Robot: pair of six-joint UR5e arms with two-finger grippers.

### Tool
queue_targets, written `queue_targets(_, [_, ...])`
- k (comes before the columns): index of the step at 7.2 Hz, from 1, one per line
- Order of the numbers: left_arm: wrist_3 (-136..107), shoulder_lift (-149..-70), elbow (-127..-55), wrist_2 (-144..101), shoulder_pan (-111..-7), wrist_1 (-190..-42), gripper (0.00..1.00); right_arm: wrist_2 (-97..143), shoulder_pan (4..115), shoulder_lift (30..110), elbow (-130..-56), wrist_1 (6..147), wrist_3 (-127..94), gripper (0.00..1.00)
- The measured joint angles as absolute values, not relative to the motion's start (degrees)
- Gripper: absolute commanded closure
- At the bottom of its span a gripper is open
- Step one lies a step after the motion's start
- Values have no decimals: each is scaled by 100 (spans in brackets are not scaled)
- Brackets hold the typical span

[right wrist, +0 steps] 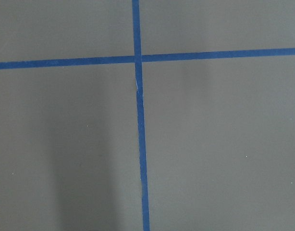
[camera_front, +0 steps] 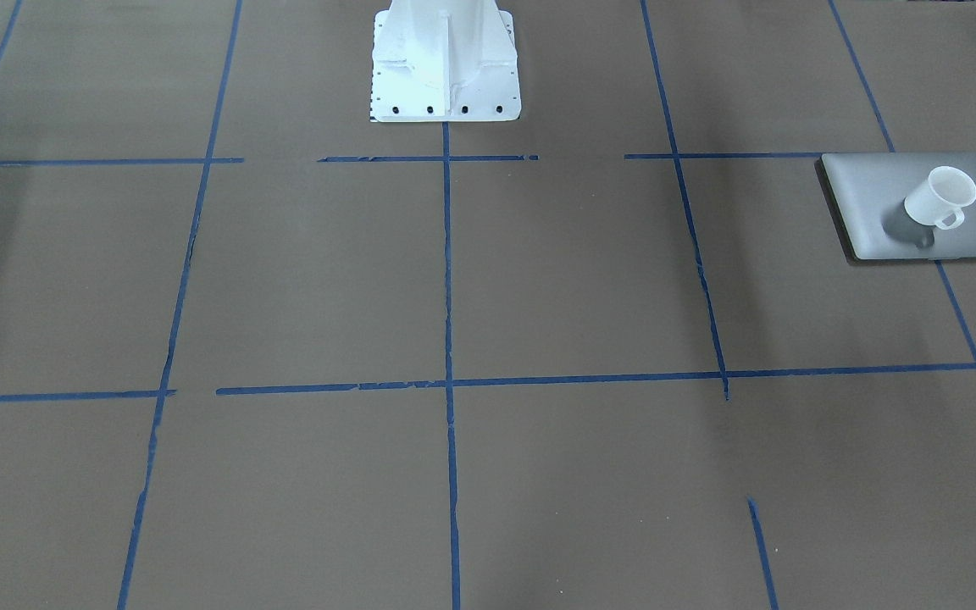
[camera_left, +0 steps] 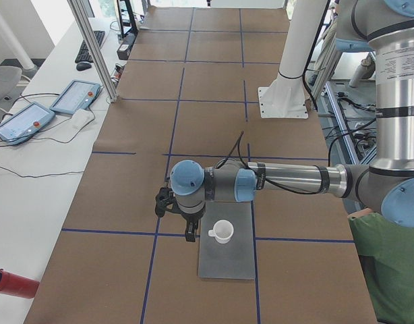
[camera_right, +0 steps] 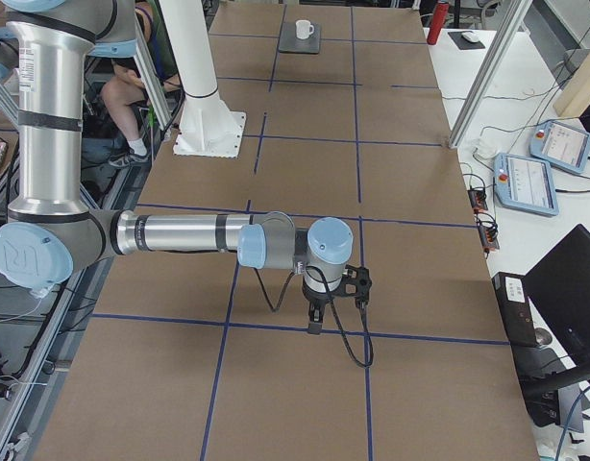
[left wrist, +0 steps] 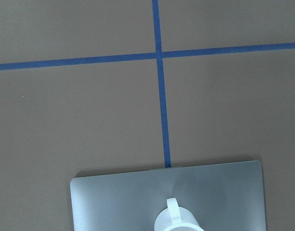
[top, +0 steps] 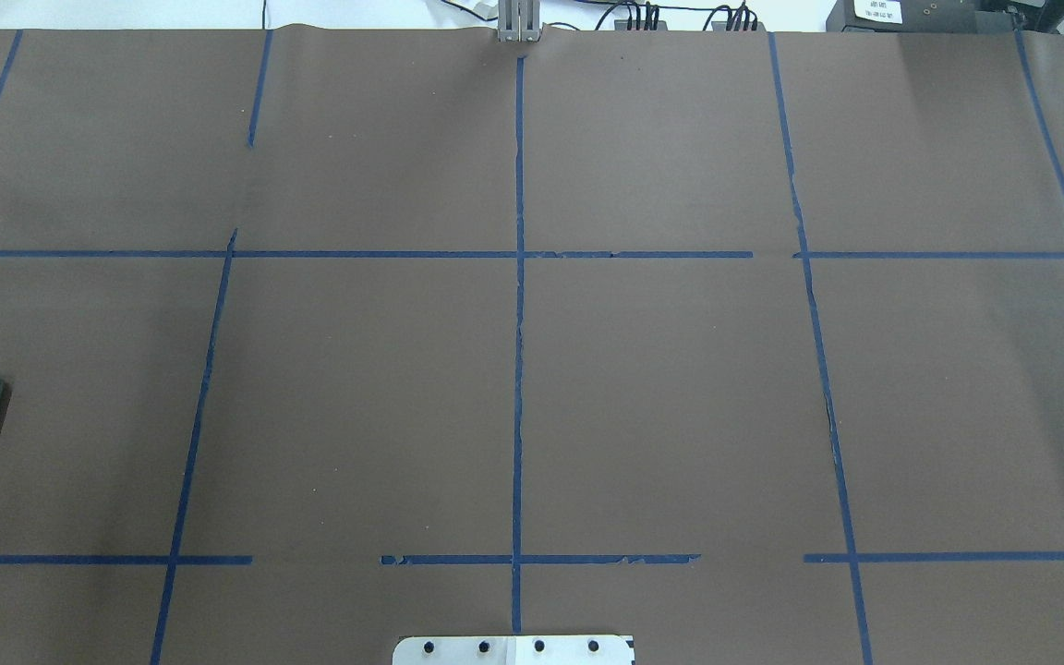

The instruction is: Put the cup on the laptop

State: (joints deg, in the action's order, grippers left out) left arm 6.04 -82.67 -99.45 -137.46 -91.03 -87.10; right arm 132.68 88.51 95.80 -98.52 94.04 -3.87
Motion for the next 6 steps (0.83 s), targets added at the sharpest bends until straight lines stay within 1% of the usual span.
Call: queue_targets(6, [574, -8272, -10004, -13747, -9105, -8703, 0, 13271, 8851, 9580, -9853, 9404, -387, 0])
